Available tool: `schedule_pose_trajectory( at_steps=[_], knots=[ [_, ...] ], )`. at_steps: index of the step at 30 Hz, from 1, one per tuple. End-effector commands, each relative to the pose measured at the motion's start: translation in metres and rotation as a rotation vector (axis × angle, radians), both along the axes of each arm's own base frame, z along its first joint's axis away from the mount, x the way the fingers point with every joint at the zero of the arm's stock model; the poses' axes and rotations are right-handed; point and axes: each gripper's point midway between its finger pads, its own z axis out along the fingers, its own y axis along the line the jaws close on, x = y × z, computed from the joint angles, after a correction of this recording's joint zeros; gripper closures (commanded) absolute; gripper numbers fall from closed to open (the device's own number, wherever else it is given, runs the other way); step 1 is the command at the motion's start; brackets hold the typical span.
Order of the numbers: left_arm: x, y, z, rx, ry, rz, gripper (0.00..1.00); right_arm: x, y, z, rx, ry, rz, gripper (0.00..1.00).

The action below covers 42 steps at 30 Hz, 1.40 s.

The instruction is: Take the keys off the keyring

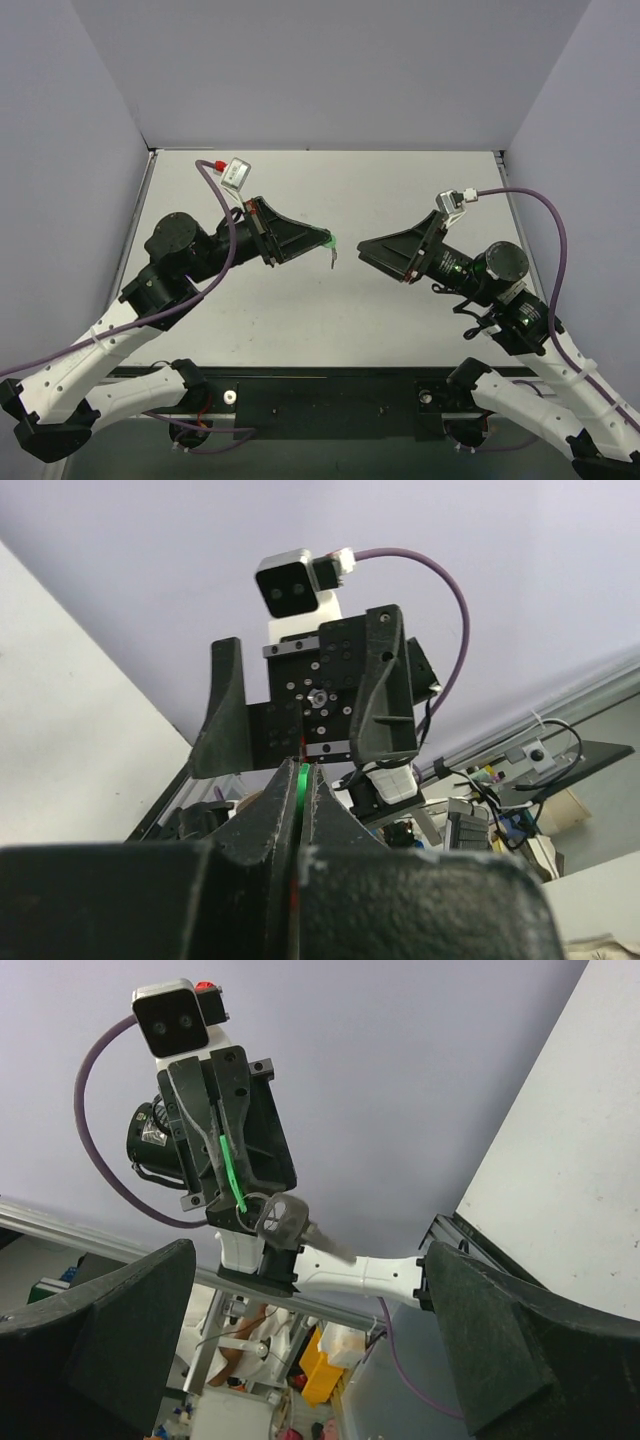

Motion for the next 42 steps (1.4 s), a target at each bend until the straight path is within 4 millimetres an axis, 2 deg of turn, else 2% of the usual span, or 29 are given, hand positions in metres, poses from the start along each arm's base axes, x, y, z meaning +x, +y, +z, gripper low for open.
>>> schedule_pose_trajectory(
  at_steps=[1, 6, 15, 19, 30, 42],
  knots=[
    [-0.02, 0.001, 0.033, -0.111, -0.1, -0.087, 1.0, -0.004, 0.008, 0.044, 0.129, -0.101, 0.028, 0.05],
    [-0.035, 0.004, 0.056, -0.164, -0.143, -0.148, 1.0, -0.022, 0.01, 0.082, 0.27, -0.206, 0.11, 0.0],
    [-0.064, 0.011, 0.094, -0.311, -0.25, -0.289, 1.0, -0.038, 0.009, 0.122, 0.461, -0.234, 0.21, 0.0],
    [-0.066, 0.009, 0.103, -0.344, -0.263, -0.317, 1.0, -0.041, 0.014, 0.126, 0.482, -0.225, 0.238, 0.0],
    [-0.061, 0.001, 0.117, -0.404, -0.284, -0.342, 1.0, -0.057, 0.007, 0.15, 0.598, -0.234, 0.282, 0.0],
    [-0.052, -0.007, 0.121, -0.456, -0.269, -0.349, 1.0, -0.069, 0.007, 0.151, 0.618, -0.232, 0.299, 0.0]
  ],
)
